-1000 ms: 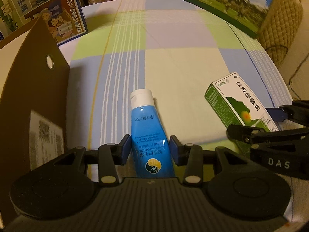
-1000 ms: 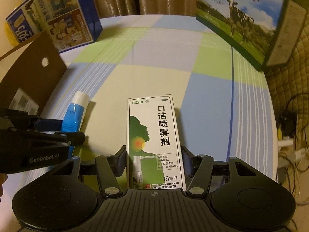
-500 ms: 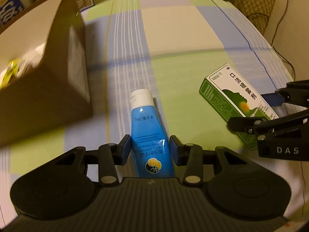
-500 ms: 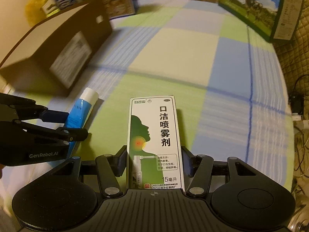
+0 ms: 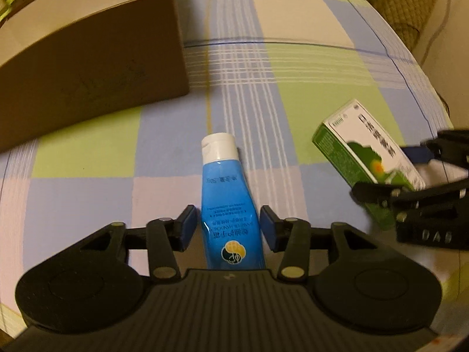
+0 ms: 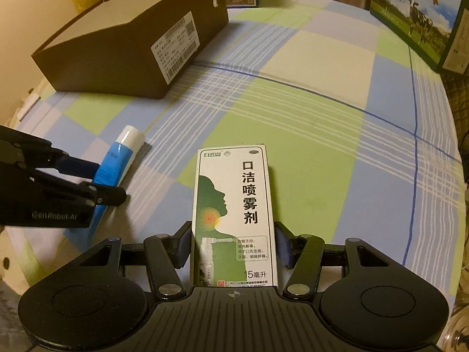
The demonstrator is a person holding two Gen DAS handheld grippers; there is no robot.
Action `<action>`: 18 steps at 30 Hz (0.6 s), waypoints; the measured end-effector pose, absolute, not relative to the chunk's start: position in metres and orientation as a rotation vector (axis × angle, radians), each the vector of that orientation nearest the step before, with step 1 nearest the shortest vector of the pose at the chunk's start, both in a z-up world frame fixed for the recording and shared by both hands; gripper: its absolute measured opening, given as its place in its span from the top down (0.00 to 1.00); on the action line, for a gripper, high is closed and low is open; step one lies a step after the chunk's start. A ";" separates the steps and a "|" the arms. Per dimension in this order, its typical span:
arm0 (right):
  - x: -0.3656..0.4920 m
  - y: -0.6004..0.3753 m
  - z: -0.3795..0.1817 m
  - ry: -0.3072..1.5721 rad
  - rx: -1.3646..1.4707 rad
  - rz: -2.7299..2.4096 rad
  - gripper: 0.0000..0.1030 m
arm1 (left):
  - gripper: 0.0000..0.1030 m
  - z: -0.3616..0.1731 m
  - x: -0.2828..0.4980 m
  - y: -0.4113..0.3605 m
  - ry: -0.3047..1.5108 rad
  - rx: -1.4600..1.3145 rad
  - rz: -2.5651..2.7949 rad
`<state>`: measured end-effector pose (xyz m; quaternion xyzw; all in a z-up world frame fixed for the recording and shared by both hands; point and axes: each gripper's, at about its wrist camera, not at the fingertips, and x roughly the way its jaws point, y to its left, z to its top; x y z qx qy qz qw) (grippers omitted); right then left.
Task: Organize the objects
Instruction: 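Carry the blue tube with the left tool while the right tool carries the spray box to the box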
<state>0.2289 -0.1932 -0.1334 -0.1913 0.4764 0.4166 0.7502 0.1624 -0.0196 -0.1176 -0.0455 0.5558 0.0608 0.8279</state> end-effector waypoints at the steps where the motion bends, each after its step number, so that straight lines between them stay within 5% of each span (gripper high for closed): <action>1: 0.229 -0.192 -0.134 1.038 -0.421 0.907 0.47 | 0.57 -0.118 0.164 -0.019 1.176 -0.100 0.136; 18: 0.227 -0.178 -0.136 1.009 -0.447 0.871 0.49 | 0.67 -0.116 0.165 -0.017 1.164 -0.093 0.122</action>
